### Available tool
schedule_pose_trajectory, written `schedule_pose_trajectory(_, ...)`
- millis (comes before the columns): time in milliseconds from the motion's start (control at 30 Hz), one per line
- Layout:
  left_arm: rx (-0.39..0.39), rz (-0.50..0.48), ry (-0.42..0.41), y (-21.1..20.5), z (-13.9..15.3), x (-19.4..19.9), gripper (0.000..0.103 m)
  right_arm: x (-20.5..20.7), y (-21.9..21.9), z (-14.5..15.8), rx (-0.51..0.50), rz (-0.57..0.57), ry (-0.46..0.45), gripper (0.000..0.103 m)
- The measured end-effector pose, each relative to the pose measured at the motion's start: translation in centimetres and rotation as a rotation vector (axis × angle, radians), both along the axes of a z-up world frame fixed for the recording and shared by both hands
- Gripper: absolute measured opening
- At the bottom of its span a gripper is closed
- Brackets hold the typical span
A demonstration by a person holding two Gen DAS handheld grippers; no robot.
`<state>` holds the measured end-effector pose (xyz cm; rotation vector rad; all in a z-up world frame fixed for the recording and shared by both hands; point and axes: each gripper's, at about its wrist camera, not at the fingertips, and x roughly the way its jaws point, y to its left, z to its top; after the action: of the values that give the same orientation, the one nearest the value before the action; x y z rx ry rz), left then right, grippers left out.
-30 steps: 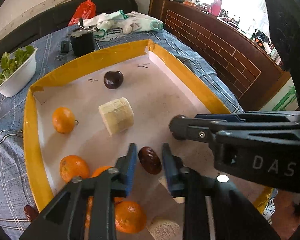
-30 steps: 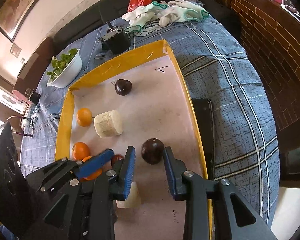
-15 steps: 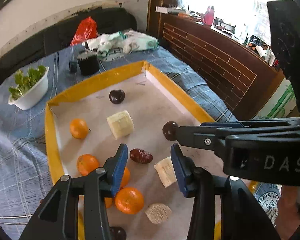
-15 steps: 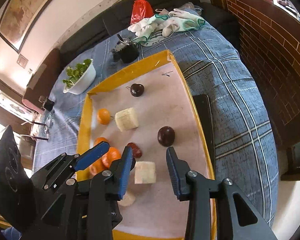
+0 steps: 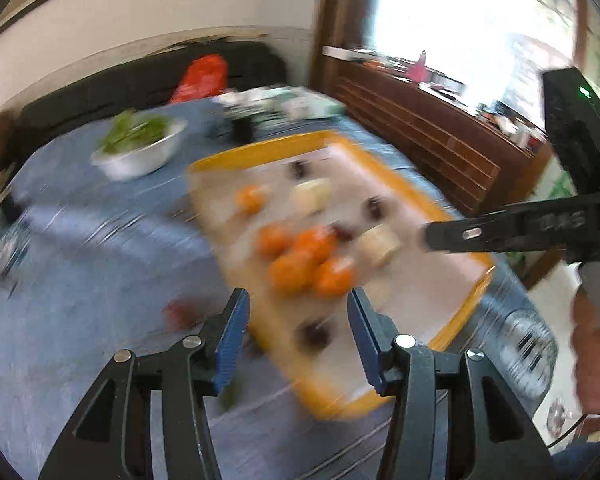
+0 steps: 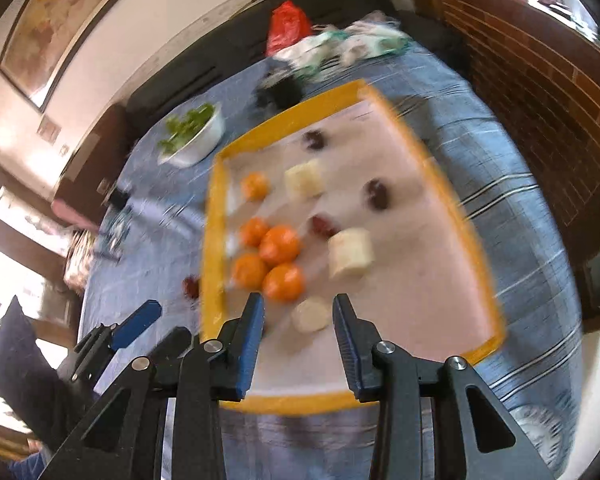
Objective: Organize fruits
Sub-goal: 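Move both open tools back to the remaining fruit, then close the left tool on another red date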
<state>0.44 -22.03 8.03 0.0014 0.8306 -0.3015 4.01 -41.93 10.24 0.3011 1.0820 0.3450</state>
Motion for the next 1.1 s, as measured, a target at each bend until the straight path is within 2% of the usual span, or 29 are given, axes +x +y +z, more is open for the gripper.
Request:
schedule_pose_trajectory(200, -0.03, 0.228, 0.109, 10.8, -4.3, -3.0, 0.05, -2.0, 6.5, -0.3, -0.013, 0.121, -0.008, 0.039)
schedule_pose_trajectory(367, -0.027, 0.28, 0.138, 15.1, -6.6, -4.8, 0.051, -2.0, 10.7, -1.2, -0.031, 0.163, 0.02, 0.039)
schedule_pose_trajectory(500, -0.015, 0.245, 0.112, 15.7, -6.9, -5.6, 0.051, -2.3, 12.5, -1.3, -0.027, 0.155, 0.042, 0.039)
schedule_pose_trajectory(567, -0.044, 0.21, 0.12, 16.0, -6.5, -5.5, 0.051, -2.7, 13.4, -1.0, -0.043, 0.153, 0.036, 0.039)
schedule_pose_trajectory(633, -0.06, 0.158, 0.091, 15.7, -5.5, -4.9, 0.052, -3.1, 14.0, -0.9, -0.053, 0.15, 0.035, 0.039)
schedule_pose_trajectory(733, -0.063, 0.057, 0.087, 14.5, -4.4, -3.2, 0.056, -4.3, 14.3, -1.0, -0.073, 0.145, 0.032, 0.039)
schedule_pose_trajectory(833, -0.031, -0.025, 0.085, 12.7, -3.9, -0.6, 0.057, -5.8, 14.1, -1.3, -0.1, 0.145, 0.027, 0.039)
schedule_pose_trajectory(900, -0.035, -0.084, 0.116, 11.3, -4.1, 1.6, 0.057, -6.7, 13.5, -1.3, -0.11, 0.137, 0.021, 0.039)
schedule_pose_trajectory(1100, -0.03, -0.135, 0.137, 8.3, -5.0, 6.4, 0.057, -7.2, 10.6, -1.1, -0.134, 0.103, 0.007, 0.039)
